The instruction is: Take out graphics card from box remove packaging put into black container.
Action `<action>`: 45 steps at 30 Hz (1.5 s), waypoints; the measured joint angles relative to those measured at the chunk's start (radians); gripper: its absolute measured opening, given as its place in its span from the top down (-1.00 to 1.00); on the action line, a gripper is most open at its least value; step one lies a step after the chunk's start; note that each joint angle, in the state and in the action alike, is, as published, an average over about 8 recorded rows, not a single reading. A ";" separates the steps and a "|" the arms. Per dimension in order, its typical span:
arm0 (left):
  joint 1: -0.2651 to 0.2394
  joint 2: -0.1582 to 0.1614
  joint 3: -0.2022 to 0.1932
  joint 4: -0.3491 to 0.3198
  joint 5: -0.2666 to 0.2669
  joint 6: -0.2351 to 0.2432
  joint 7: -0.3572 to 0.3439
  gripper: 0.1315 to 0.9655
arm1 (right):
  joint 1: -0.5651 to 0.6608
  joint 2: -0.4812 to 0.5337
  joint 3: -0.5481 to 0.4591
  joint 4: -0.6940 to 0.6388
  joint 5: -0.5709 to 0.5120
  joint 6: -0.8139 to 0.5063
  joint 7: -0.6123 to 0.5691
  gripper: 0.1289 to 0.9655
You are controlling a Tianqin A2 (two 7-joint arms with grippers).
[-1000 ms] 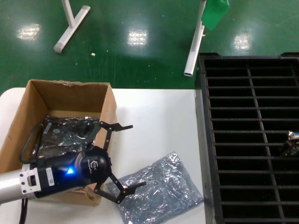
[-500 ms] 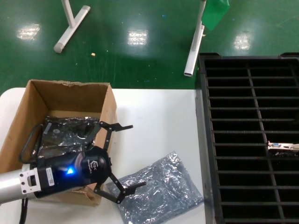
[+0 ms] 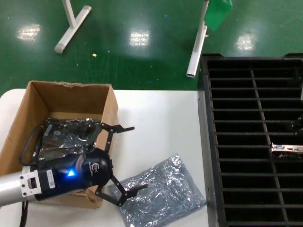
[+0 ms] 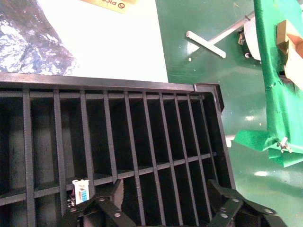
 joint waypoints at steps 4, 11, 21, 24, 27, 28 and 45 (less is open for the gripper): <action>0.007 0.002 -0.002 -0.011 0.003 -0.015 -0.010 -1.00 | -0.011 -0.007 0.006 -0.001 0.005 0.017 -0.001 -0.21; 0.050 0.012 -0.017 -0.078 0.025 -0.109 -0.075 -1.00 | -0.062 -0.037 0.028 -0.010 0.058 0.093 -0.030 -0.37; 0.141 0.034 -0.049 -0.220 0.070 -0.309 -0.213 -1.00 | -0.170 -0.100 0.075 -0.030 0.171 0.256 -0.093 -0.78; 0.170 0.041 -0.059 -0.264 0.084 -0.372 -0.256 -1.00 | -0.205 -0.119 0.090 -0.037 0.207 0.307 -0.113 -0.88; 0.199 0.048 -0.068 -0.309 0.098 -0.434 -0.300 -1.00 | -0.239 -0.139 0.105 -0.043 0.242 0.358 -0.132 -0.92; 0.209 0.050 -0.072 -0.324 0.103 -0.455 -0.314 -1.00 | -0.250 -0.146 0.110 -0.045 0.254 0.376 -0.139 -0.93; 0.371 0.090 -0.128 -0.577 0.184 -0.811 -0.559 -1.00 | -0.443 -0.258 0.194 -0.081 0.456 0.665 -0.250 -1.00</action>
